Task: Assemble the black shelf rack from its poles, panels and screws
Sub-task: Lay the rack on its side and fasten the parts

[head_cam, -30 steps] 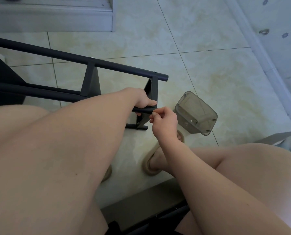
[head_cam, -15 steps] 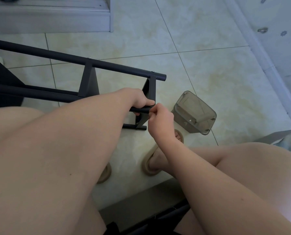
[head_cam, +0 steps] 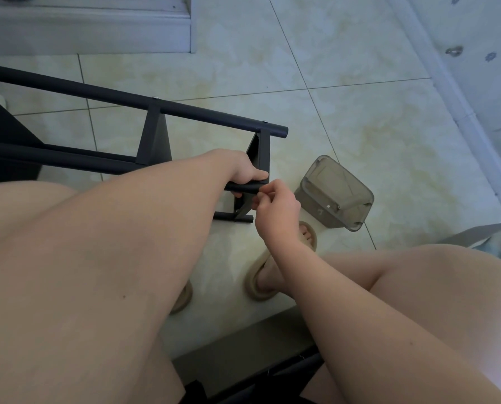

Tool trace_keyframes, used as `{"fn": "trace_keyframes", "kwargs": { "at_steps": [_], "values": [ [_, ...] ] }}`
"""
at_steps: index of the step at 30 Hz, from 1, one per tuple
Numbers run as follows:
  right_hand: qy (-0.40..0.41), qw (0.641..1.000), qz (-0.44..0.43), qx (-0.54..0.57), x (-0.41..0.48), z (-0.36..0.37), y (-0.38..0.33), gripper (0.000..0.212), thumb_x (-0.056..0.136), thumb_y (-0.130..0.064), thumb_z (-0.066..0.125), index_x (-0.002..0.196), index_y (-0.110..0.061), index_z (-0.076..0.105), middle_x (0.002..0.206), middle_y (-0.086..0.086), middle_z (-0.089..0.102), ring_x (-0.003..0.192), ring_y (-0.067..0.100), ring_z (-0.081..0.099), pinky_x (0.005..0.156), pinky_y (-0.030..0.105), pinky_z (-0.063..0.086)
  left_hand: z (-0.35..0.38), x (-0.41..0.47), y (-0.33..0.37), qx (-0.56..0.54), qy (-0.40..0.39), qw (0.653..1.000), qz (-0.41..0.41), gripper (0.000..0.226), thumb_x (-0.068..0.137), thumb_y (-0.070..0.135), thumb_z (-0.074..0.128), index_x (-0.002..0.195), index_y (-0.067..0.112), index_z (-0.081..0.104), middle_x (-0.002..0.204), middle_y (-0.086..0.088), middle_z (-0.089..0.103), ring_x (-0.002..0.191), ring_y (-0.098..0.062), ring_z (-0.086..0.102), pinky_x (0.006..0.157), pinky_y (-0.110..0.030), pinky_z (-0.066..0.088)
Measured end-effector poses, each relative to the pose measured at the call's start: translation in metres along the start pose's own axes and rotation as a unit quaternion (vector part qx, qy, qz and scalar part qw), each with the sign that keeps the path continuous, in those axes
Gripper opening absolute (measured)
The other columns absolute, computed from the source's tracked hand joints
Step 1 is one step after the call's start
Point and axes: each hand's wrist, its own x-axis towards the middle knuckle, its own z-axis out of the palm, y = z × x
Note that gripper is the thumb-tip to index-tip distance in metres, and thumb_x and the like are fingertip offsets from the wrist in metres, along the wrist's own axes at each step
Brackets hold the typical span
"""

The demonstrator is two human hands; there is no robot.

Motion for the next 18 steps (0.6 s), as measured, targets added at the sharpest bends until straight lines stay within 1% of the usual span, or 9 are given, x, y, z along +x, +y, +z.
{"fn": "trace_keyframes", "kwargs": {
  "at_steps": [2,4,8,10,12,13,15,17,18],
  "values": [
    [-0.001,1.0,-0.005,-0.005,-0.001,0.0,0.001,0.017,0.096,-0.005,0.044,0.09,-0.014,0.057,0.093,0.015,0.068,0.091,0.033,0.065,0.068,0.041,0.054,0.0,0.0,0.0,0.003,0.0,1.0,0.002,0.053,0.099,0.06,0.044,0.081,0.015,0.066,0.075,-0.002,0.074,0.068,-0.018,0.058,0.072,-0.033,0.043],
    [0.0,1.0,-0.006,-0.006,0.0,-0.001,0.002,0.017,0.096,-0.005,0.045,0.09,-0.015,0.058,0.092,0.014,0.068,0.09,0.033,0.065,0.071,0.043,0.055,0.0,-0.001,0.0,0.0,0.002,1.0,0.003,0.052,0.098,0.06,0.045,0.083,0.015,0.066,0.079,-0.003,0.075,0.068,-0.018,0.058,0.074,-0.033,0.043],
    [-0.007,0.999,-0.027,-0.019,-0.003,-0.002,0.007,0.017,0.097,-0.006,0.048,0.09,-0.018,0.058,0.088,0.01,0.07,0.086,0.029,0.064,0.07,0.033,0.049,0.0,-0.004,-0.003,-0.001,-0.009,1.0,0.0,0.053,0.098,0.061,0.045,0.09,0.015,0.071,0.083,-0.002,0.077,0.072,-0.018,0.059,0.076,-0.034,0.044],
    [-0.005,0.999,-0.04,-0.014,-0.006,-0.002,0.01,0.017,0.098,-0.007,0.05,0.09,-0.019,0.058,0.085,0.008,0.069,0.084,0.028,0.063,0.066,0.027,0.046,0.001,-0.005,-0.004,-0.004,-0.005,1.0,0.001,0.053,0.098,0.061,0.046,0.094,0.014,0.071,0.086,-0.003,0.077,0.071,-0.018,0.059,0.073,-0.033,0.043],
    [-0.006,0.999,-0.044,0.012,-0.007,-0.003,0.012,0.019,0.097,-0.005,0.051,0.088,-0.019,0.058,0.081,0.007,0.069,0.08,0.029,0.065,0.069,0.031,0.049,0.002,-0.004,-0.003,-0.004,0.001,1.0,0.005,0.053,0.098,0.06,0.045,0.095,0.014,0.07,0.087,-0.004,0.077,0.07,-0.018,0.058,0.071,-0.033,0.042],
    [-0.007,0.999,-0.038,0.034,-0.008,-0.004,0.012,0.021,0.097,-0.003,0.051,0.086,-0.02,0.058,0.08,0.006,0.068,0.077,0.027,0.066,0.07,0.033,0.051,0.002,-0.004,-0.003,-0.002,0.001,1.0,0.007,0.052,0.098,0.06,0.045,0.096,0.014,0.07,0.087,-0.004,0.077,0.071,-0.018,0.058,0.073,-0.033,0.043],
    [-0.003,0.993,-0.007,0.115,-0.009,-0.006,0.012,0.025,0.098,0.0,0.053,0.083,-0.02,0.059,0.074,0.003,0.067,0.067,0.019,0.065,0.072,0.033,0.054,0.003,-0.003,-0.003,0.0,-0.001,1.0,0.006,0.052,0.098,0.06,0.044,0.095,0.014,0.069,0.089,-0.004,0.078,0.074,-0.019,0.058,0.08,-0.034,0.044],
    [0.003,0.973,0.044,0.226,-0.012,-0.007,0.013,0.023,0.098,0.003,0.055,0.084,-0.014,0.061,0.069,0.001,0.068,0.061,0.011,0.064,0.073,0.03,0.058,0.002,-0.004,-0.003,0.002,0.001,1.0,0.006,0.052,0.098,0.06,0.044,0.093,0.015,0.069,0.09,-0.004,0.078,0.074,-0.019,0.058,0.08,-0.034,0.044],
    [0.002,0.955,0.078,0.286,-0.013,-0.008,0.013,0.021,0.098,0.004,0.055,0.085,-0.011,0.062,0.068,0.001,0.068,0.061,0.011,0.064,0.074,0.029,0.06,0.002,-0.004,-0.004,0.002,0.003,1.0,0.006,0.052,0.098,0.061,0.044,0.093,0.015,0.07,0.089,-0.004,0.078,0.074,-0.018,0.058,0.078,-0.034,0.043]
  ]
}}
